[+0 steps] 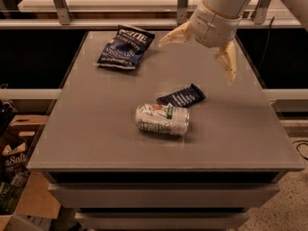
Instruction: Move rxbar blueberry near 7up can
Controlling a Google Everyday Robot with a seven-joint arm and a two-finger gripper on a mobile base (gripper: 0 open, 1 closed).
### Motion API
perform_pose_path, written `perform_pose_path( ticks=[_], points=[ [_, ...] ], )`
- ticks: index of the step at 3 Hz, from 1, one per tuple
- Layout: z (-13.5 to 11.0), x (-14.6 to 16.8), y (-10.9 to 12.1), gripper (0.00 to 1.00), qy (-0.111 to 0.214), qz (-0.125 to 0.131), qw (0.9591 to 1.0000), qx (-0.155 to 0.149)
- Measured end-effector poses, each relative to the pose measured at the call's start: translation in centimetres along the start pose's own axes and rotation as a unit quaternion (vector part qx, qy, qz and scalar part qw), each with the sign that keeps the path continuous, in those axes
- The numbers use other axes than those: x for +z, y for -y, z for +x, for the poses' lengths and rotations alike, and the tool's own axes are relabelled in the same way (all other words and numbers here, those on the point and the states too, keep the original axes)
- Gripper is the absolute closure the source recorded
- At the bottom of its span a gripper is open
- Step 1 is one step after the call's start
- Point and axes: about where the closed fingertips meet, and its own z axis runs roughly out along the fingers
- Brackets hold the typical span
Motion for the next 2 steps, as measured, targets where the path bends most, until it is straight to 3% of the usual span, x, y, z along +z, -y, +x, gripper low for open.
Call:
perform_pose_path(
  ticks=[2],
  points=[
    [-0.02,0.06,0.03,0.00,0.002,-0.001,1.0000,-0.001]
  ],
)
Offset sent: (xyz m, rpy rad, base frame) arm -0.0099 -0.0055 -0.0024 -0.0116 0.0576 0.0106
